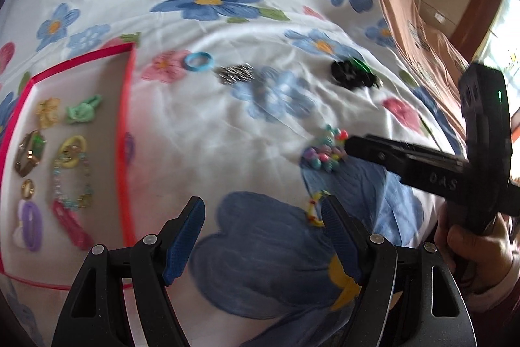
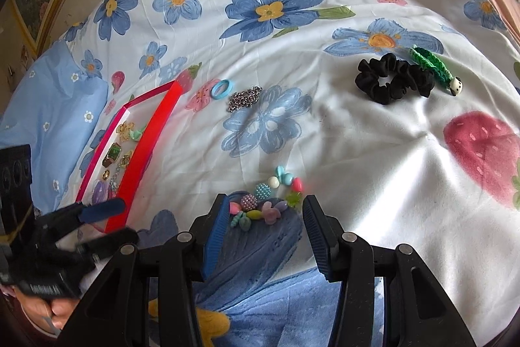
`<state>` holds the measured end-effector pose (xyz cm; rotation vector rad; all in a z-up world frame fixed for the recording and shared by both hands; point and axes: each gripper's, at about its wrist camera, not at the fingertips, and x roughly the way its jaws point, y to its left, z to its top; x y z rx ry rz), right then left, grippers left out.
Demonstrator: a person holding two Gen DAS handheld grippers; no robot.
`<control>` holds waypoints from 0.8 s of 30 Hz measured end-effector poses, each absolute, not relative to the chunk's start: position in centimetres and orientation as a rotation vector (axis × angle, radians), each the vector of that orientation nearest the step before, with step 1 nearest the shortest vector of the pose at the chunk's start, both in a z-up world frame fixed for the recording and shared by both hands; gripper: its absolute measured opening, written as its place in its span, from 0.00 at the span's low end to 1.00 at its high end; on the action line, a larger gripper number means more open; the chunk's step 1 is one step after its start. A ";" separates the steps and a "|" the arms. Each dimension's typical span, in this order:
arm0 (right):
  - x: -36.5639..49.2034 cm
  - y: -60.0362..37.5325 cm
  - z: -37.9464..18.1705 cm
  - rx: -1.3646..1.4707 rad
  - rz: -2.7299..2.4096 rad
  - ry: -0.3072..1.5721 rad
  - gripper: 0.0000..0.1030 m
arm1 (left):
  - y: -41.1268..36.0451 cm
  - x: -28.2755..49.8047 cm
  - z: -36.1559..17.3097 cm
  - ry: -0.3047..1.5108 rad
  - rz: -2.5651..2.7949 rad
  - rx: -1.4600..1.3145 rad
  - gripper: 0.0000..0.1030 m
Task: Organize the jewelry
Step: 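Grasp the small beaded bangle with the left tool while the right tool grasps the beaded hair ties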
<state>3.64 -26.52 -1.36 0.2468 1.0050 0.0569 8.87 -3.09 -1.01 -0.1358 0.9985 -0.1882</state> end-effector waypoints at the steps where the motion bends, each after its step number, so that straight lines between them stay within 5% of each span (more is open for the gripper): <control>1: 3.7 -26.6 -1.5 0.247 0.057 1.006 0.47 | -3.4 9.0 -1.3 1.006 -0.197 -0.135 0.71; 5: 4.0 -26.8 -2.0 0.240 0.059 1.012 0.47 | -4.8 9.4 -2.3 1.020 -0.234 -0.115 0.65; 7: 4.2 -26.8 -2.5 0.236 0.059 1.021 0.46 | -5.5 9.6 -2.9 1.031 -0.252 -0.099 0.43; 10: 4.3 -26.6 -3.1 0.222 0.059 1.030 0.45 | -6.3 10.0 -3.8 1.044 -0.269 -0.081 0.29; 12: 4.3 -26.4 -3.2 0.206 0.056 1.025 0.39 | -6.6 10.0 -3.9 1.035 -0.276 -0.066 0.19; 14: 4.3 -26.3 -3.5 0.192 0.044 1.022 0.21 | -6.5 10.1 -4.1 1.037 -0.297 -0.083 0.07; 17: 4.2 -26.4 -3.5 0.189 0.034 1.011 0.04 | -6.0 10.0 -3.9 1.030 -0.300 -0.092 0.03; 24: 3.9 -25.6 -2.2 0.197 0.070 0.986 0.04 | -4.6 8.8 -2.5 0.989 -0.282 -0.117 0.03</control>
